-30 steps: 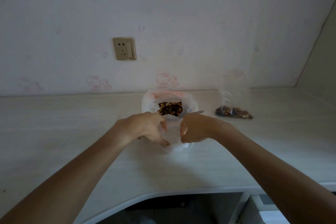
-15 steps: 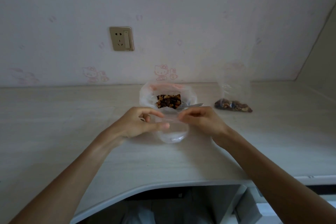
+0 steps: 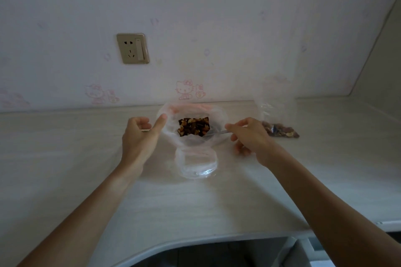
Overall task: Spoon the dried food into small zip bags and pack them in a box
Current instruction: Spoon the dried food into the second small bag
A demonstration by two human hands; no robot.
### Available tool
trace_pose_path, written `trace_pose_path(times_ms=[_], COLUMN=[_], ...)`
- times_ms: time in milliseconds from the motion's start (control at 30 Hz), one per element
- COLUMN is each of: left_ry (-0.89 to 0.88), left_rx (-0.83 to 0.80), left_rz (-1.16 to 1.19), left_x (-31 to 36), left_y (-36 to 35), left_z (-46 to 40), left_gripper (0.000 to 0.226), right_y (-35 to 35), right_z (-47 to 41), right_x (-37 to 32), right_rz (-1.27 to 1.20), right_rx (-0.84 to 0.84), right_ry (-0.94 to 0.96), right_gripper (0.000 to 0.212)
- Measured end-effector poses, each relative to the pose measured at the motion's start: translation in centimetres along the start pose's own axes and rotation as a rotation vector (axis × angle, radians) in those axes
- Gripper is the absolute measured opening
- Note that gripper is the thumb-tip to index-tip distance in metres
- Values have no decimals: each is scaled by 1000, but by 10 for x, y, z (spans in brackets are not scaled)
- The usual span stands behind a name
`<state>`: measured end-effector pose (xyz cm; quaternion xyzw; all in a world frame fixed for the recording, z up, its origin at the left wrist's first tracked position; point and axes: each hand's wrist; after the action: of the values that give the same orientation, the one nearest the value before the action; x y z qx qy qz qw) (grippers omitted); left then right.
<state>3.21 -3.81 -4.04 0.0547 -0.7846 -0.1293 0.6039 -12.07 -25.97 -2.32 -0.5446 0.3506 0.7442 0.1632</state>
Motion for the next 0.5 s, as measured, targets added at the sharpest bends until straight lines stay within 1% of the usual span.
trace_pose_path(times_ms=[67, 100, 133, 200, 267, 300, 400, 433, 500], left_ry=[35, 28, 13, -13, -19, -17, -28, -32, -38], left_rx=[-65, -92, -114, -142, -169, -176, -157, -153, -160], left_rz=[-44, -58, -64, -67, -94, -106, -110, -109, -87], left_x=[-2, -2, -3, -2, -3, -4, -10, -11, -15], left_y=[-9, -13, -17, -22, -26, -28, -33, -34, -34], left_z=[-8, -10, -12, -11, -8, -7, -7, -8, -9], left_gripper=[81, 86, 87, 79, 74, 68, 36, 29, 26], right_y=[-3, -4, -6, -8, -13, -16, -21, -21, -23], right_z=[-3, -5, -7, -11, -17, -19, -26, -26, -24], right_x=[0, -1, -2, -7, -13, -16, -20, -19, -17], right_rz=[-217, -302, -365, -420, -402, -380, -328, -332, -354], right_rx=[-53, -78, -105, -162, -201, -213, -245, -262, -300], right_ry=[-15, -4, 13, 57, 96, 112, 161, 182, 229], right_gripper=[28, 24, 20, 13, 15, 17, 21, 21, 18])
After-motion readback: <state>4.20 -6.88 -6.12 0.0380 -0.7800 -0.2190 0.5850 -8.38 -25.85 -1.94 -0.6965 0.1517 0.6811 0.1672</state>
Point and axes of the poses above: each hand's wrist, its own z-axis away from the middle knuckle, its own y-axis out of the back of the hand, x = y × z, and after that the axes turned 3 degrees about -y, right-handed
